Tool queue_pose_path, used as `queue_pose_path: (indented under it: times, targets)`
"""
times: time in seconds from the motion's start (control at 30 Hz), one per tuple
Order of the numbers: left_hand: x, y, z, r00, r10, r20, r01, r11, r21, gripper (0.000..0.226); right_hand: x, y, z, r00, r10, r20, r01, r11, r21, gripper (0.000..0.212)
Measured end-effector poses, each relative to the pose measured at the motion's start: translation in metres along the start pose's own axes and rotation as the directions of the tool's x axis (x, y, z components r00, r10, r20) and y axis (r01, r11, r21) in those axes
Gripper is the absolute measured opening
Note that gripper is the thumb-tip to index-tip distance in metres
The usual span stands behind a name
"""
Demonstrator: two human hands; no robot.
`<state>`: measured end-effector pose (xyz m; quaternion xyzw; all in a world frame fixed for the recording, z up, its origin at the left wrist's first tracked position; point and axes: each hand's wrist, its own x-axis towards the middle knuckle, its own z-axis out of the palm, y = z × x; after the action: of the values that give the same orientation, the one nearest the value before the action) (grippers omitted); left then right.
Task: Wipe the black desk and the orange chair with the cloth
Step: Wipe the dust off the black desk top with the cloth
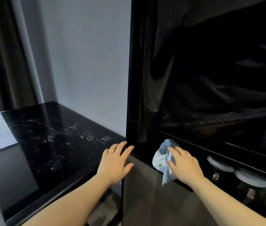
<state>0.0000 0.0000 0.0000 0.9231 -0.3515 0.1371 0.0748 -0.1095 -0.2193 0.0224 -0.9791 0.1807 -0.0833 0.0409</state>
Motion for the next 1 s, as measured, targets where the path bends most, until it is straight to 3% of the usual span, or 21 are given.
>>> queue_pose_path:
  times: [0.3,0.47,0.63,0.8,0.9,0.93,1.0]
  targets:
    - [0.081,0.037,0.078,0.987,0.095,0.13,-0.068,0.977,-0.202,0.058,0.065,0.023,0.042,0.934,0.317,0.168,-0.348,0.913,0.212,0.07]
    - [0.099,0.045,0.095,0.986,0.11,0.124,-0.058,0.928,-0.368,0.052,0.08,0.028,0.052,0.906,0.392,0.159,-0.423,0.825,0.374,0.044]
    - [0.097,0.046,0.089,0.998,0.036,0.043,-0.004,0.809,-0.588,0.048,0.068,0.023,0.051,0.956,0.288,-0.048,-0.225,0.831,0.509,0.025]
    - [0.077,0.05,0.059,0.998,-0.064,-0.01,0.037,0.691,-0.721,0.059,0.038,0.004,0.035,0.978,0.096,-0.185,0.029,0.815,0.579,0.031]
    - [0.057,0.048,0.028,0.983,-0.184,-0.009,0.097,0.563,-0.82,0.066,0.01,-0.014,0.013,0.971,0.026,-0.238,0.147,0.719,0.679,0.038]
    - [0.049,0.046,0.017,0.981,-0.195,-0.008,0.1,0.537,-0.838,0.062,-0.001,-0.02,0.006,0.967,0.021,-0.253,0.169,0.689,0.705,0.046]
    - [0.032,0.041,-0.002,0.984,-0.174,-0.041,0.062,0.547,-0.835,0.026,-0.02,-0.031,-0.006,0.964,0.011,-0.266,0.196,0.649,0.735,0.051]
